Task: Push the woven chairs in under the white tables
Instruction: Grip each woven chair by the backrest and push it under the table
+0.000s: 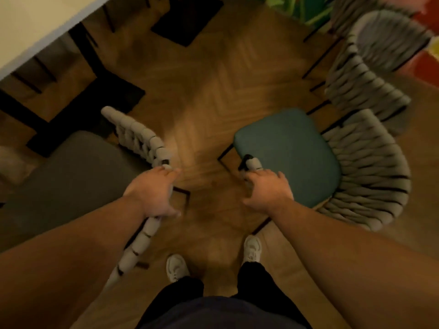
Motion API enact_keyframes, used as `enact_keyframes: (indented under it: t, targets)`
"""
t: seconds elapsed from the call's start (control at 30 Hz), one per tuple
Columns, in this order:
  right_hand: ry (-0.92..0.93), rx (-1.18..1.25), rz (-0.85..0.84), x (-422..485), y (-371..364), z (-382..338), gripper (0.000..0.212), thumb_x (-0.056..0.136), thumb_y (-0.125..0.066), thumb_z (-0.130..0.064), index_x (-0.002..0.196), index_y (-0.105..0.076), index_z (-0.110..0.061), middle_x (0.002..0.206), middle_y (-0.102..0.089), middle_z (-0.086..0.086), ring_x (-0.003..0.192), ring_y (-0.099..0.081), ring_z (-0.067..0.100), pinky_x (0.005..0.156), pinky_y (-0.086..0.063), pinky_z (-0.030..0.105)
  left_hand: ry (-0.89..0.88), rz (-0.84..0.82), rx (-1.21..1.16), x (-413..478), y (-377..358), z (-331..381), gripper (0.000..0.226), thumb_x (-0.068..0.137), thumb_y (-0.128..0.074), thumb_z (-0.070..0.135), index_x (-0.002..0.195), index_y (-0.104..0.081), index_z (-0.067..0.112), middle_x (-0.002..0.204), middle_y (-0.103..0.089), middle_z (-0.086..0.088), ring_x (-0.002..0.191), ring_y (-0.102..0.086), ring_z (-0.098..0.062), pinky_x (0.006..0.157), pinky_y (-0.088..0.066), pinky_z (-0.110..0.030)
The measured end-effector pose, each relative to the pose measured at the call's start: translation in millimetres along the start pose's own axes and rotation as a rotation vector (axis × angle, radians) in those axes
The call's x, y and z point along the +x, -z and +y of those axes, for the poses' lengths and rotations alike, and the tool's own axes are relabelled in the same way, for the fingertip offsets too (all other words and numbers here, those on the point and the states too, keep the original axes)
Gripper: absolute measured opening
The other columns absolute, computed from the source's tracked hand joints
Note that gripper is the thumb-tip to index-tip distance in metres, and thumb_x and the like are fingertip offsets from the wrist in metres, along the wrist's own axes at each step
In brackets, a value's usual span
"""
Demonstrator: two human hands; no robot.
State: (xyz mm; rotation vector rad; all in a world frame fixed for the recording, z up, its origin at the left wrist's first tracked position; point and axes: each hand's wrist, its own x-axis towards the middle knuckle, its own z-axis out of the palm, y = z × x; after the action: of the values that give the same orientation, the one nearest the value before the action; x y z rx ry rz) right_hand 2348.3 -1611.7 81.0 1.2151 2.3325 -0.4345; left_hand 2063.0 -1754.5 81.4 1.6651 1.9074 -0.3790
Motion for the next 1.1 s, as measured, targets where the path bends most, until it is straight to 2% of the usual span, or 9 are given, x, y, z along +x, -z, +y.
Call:
enact_keyframes:
  t: [0.1, 0.2, 0.3, 0.43, 0.57, 0.7, 0.8, 0.93, 1.1]
  targets:
    - [-0.152, 0.059, -0.034, -13, -4, 80, 0.083, 0.081, -0.058, -0.073, 0.154, -0.046, -0.035, 0.158, -0.049, -0.003, 0.148, -0.041, 0.026, 0.125, -0.022, 0.062, -0.1, 0.023, 0.084, 43, 18, 71, 0.136, 0.068, -0.072, 0.09, 0.169, -0.001, 0.033, 0.174, -0.027, 0.002, 0.159, -0.023, -0.027, 0.124, -0.032, -0.047]
    - [-0.248, 0.078, -0.09, -30, -14, 158, 0.097, 0.08, -0.064, -0.078, 0.162, -0.037, -0.033, 0.164, -0.043, -0.002, 0.152, -0.036, 0.027, 0.126, -0.021, 0.063, -0.192, 0.015, 0.111, 79, 26, 153, 0.135, 0.067, -0.075, 0.087, 0.169, -0.005, 0.032, 0.174, -0.027, 0.002, 0.16, -0.022, -0.027, 0.127, -0.027, -0.044]
    - [-0.321, 0.085, -0.089, -50, -26, 229, 0.097, 0.078, -0.066, -0.078, 0.16, -0.039, -0.034, 0.16, -0.049, -0.003, 0.149, -0.041, 0.027, 0.124, -0.026, 0.062, -0.295, -0.014, 0.168, 113, 29, 236, 0.135, 0.067, -0.077, 0.084, 0.17, -0.01, 0.028, 0.173, -0.029, -0.001, 0.159, -0.023, -0.028, 0.129, -0.023, -0.043]
    - [-0.373, 0.078, -0.108, -74, -41, 305, 0.09, 0.079, -0.06, -0.079, 0.155, -0.044, -0.034, 0.157, -0.051, -0.001, 0.144, -0.046, 0.029, 0.12, -0.03, 0.062, -0.38, -0.065, 0.212, 144, 19, 326, 0.134, 0.068, -0.078, 0.082, 0.169, -0.013, 0.025, 0.173, -0.029, -0.001, 0.16, -0.021, -0.03, 0.13, -0.019, -0.046]
    - [-0.423, 0.076, -0.122, -93, -57, 358, 0.086, 0.088, -0.064, -0.064, 0.163, -0.034, -0.036, 0.167, -0.041, -0.002, 0.152, -0.037, 0.028, 0.125, -0.024, 0.062, -0.465, -0.126, 0.244, 159, -7, 390, 0.133, 0.067, -0.08, 0.082, 0.169, -0.018, 0.023, 0.171, -0.032, -0.003, 0.158, -0.026, -0.03, 0.13, -0.022, -0.046]
    - [-0.407, 0.061, -0.17, -104, -74, 393, 0.077, 0.095, -0.06, -0.035, 0.166, -0.03, -0.034, 0.172, -0.031, -0.001, 0.159, -0.023, 0.028, 0.128, -0.016, 0.063, -0.488, -0.253, 0.248, 163, -44, 436, 0.125, 0.071, -0.083, 0.076, 0.166, -0.025, 0.02, 0.167, -0.038, -0.004, 0.151, -0.038, -0.029, 0.124, -0.035, -0.046]
    - [-0.39, 0.049, -0.238, -107, -90, 398, 0.081, 0.096, -0.056, -0.018, 0.169, -0.024, -0.033, 0.179, -0.012, 0.0, 0.165, -0.004, 0.028, 0.13, -0.012, 0.062, -0.434, -0.351, 0.233, 162, -69, 453, 0.106, 0.083, -0.083, 0.06, 0.164, -0.028, 0.02, 0.16, -0.046, -0.006, 0.142, -0.048, -0.032, 0.114, -0.047, -0.049]
    - [-0.362, -0.007, -0.232, -103, -110, 398, 0.077, 0.102, -0.046, -0.011, 0.171, -0.017, -0.027, 0.18, 0.002, 0.002, 0.165, 0.007, 0.029, 0.131, -0.01, 0.062, -0.374, -0.361, 0.218, 168, -80, 450, 0.044, 0.105, -0.056, 0.024, 0.148, -0.046, 0.021, 0.14, -0.06, -0.008, 0.122, -0.061, -0.033, 0.096, -0.054, -0.046]
    - [-0.294, -0.095, -0.23, -84, -120, 398, 0.065, 0.107, -0.041, -0.014, 0.168, -0.026, -0.027, 0.18, 0.003, 0.002, 0.165, 0.008, 0.03, 0.13, -0.007, 0.063, -0.398, -0.332, 0.246, 168, -83, 443, 0.03, 0.104, -0.052, 0.02, 0.134, -0.055, 0.018, 0.125, -0.066, -0.009, 0.107, -0.067, -0.033, 0.088, -0.058, -0.049]
